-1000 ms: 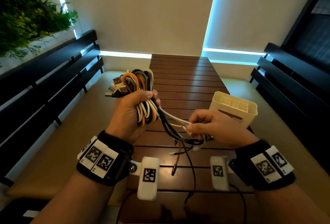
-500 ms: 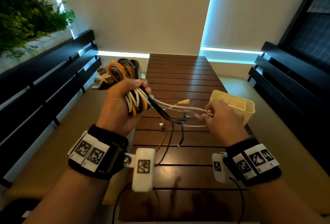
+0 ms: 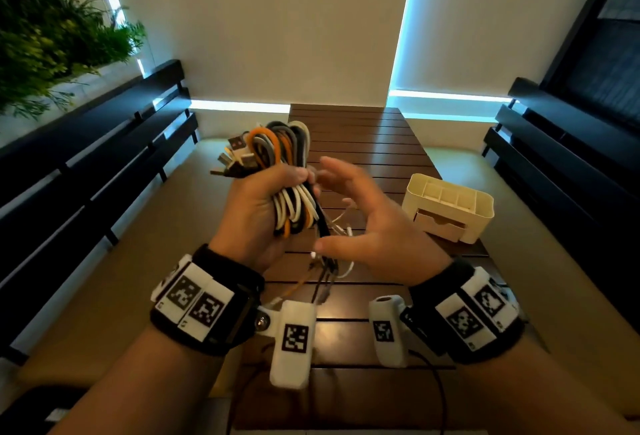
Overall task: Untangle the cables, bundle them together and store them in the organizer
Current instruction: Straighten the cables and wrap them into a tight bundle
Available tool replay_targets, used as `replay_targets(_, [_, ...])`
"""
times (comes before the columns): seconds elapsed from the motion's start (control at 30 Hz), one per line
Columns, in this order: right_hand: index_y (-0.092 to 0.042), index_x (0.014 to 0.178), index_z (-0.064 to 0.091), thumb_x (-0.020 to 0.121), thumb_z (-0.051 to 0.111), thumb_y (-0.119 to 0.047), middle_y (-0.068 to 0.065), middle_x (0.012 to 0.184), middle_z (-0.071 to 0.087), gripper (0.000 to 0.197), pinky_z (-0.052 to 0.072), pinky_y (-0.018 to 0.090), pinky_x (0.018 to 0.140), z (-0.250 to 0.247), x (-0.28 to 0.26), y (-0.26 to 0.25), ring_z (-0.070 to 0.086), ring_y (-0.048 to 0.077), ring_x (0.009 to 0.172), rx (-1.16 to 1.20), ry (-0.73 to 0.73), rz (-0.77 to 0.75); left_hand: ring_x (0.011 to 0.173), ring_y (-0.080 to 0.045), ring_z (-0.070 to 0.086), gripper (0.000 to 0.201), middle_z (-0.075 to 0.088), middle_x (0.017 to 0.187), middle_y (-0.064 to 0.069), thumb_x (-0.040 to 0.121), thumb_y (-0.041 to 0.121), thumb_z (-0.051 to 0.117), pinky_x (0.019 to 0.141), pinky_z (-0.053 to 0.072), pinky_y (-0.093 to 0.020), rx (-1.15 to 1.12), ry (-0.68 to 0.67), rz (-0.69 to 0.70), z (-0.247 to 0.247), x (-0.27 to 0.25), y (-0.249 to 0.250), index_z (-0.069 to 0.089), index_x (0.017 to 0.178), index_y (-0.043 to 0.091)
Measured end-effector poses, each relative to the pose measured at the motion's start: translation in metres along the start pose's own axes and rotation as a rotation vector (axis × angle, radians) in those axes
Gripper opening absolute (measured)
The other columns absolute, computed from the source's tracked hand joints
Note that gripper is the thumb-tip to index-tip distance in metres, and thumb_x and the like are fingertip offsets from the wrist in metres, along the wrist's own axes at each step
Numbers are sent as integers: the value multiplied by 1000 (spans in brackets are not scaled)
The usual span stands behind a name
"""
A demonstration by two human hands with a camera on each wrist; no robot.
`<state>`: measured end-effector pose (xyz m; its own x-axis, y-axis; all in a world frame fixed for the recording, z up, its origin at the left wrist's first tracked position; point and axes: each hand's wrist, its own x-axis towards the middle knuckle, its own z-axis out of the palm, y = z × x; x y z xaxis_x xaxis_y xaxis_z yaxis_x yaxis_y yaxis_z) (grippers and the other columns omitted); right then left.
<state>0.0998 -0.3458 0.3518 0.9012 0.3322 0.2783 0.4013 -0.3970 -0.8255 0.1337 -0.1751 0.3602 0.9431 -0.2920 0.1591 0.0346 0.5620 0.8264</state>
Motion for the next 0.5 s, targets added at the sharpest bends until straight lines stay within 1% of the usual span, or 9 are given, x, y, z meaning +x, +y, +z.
replay_targets(0.07, [-43,140,36,80,81,-20,-14,133,57,79,50,29,101,10,4,0,58,0,117,15,-49,54,68,-20,56,16,54,76,-12,71,11,63,61,50,-32,-44,-37,-49,5,-1,-5,57,83,2])
replay_targets(0.13, [-39,131,46,83,78,-21,-7,115,68,60,56,31,92,20,4,4,67,5,102,49,-26,77,72,-22,56,29,53,80,-12,67,13,68,66,52,-34,-97,-76,-91,7,-2,-6,54,90,3])
replay_targets(0.2, [-37,120,52,88,73,-20,1,103,72,42,59,32,84,26,0,8,71,11,90,122,14,94,75,-22,56,31,54,81,-11,67,13,69,71,52,-36,-117,-91,-87,8,-3,-7,54,92,3])
replay_targets(0.27, [-29,117,55,91,69,-21,8,95,71,31,61,39,76,26,-2,14,71,19,79,140,20,114,75,-20,57,25,55,80,-8,72,10,66,73,51,-36,-136,-81,-70,10,-5,-10,54,93,4])
replay_targets(0.3, [-26,117,56,91,69,-24,7,94,70,29,61,39,74,25,-4,18,70,19,77,105,13,134,74,-19,58,23,56,80,-7,74,9,64,73,51,-35,-148,-60,-57,10,-5,-13,54,94,5])
replay_targets(0.37, [-29,117,58,89,71,-32,0,94,69,31,60,32,74,20,-6,25,68,12,79,2,-32,185,72,-17,59,26,57,80,-6,74,9,64,73,50,-35,-147,-18,-41,10,-5,-17,53,97,5])
replay_targets(0.4, [-31,118,57,86,73,-36,-5,100,67,36,58,28,76,15,-8,29,66,9,86,-43,-64,215,72,-17,59,27,57,80,-6,72,10,65,72,51,-34,-121,-1,-38,10,-4,-18,54,95,5])
replay_targets(0.43, [-34,122,55,83,76,-40,-10,110,62,45,56,23,78,10,-10,32,62,7,97,-84,-91,238,72,-18,58,24,56,80,-7,71,11,65,71,51,-33,-85,14,-37,9,-3,-18,55,92,4])
replay_targets(0.5, [-40,134,46,78,78,-47,-16,130,44,65,40,11,85,-4,-16,37,44,4,119,-164,-78,243,72,-20,57,17,56,79,-8,73,12,63,70,51,-32,-26,52,-29,7,0,-19,56,86,4])
